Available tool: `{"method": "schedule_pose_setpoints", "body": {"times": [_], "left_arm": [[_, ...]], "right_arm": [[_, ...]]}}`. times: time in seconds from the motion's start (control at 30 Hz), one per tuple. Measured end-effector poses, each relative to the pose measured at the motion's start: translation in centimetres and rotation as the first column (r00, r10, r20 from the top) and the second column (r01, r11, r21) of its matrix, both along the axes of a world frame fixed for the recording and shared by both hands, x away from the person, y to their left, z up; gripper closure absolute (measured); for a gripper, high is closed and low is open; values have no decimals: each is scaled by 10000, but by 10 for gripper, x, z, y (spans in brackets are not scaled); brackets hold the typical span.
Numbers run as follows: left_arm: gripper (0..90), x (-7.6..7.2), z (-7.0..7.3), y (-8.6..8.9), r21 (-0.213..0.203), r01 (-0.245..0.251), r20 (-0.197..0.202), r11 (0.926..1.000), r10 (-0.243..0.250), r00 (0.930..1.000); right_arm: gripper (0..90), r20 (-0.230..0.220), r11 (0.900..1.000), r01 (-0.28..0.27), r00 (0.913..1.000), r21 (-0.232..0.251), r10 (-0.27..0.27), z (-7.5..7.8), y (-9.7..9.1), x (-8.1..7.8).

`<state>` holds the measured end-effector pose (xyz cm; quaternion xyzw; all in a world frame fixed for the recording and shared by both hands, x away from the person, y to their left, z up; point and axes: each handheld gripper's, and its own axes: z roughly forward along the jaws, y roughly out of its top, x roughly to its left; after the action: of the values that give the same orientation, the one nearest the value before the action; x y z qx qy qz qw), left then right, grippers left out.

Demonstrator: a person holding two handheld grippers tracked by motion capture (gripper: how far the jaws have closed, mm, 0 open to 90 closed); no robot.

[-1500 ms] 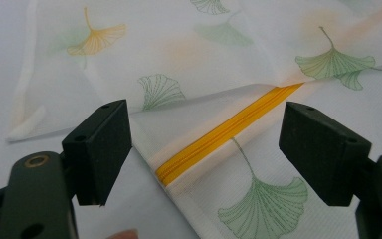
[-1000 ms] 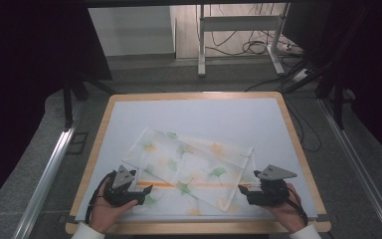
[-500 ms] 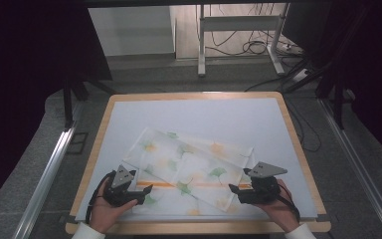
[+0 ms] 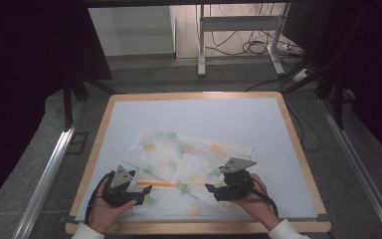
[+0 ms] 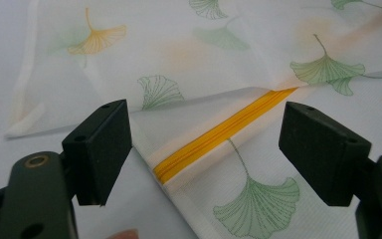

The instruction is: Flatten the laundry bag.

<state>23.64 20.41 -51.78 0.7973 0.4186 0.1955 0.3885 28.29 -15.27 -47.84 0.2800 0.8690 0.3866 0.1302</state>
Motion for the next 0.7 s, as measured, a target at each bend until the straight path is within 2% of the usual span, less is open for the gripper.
{"method": "schedule_pose_setpoints", "body": {"times": [0.27, 0.53, 0.7], "left_arm": [[209, 0, 0, -1, 66, 25, -21, 10000, -25, 10000], [209, 0, 0, -2, 24, 20, -1, 10000, -20, 10000], [209, 0, 0, -1, 29, 40, -10, 10000, -40, 10000]], "right_arm": [[223, -66, 9980, -548, 9985, -304, 547, 1, 28, 0], [210, -185, 9948, -835, 9964, -585, 826, 1, 43, 0], [205, -356, 9910, -1068, 9939, -804, 1043, -3, 58, 1]]}}
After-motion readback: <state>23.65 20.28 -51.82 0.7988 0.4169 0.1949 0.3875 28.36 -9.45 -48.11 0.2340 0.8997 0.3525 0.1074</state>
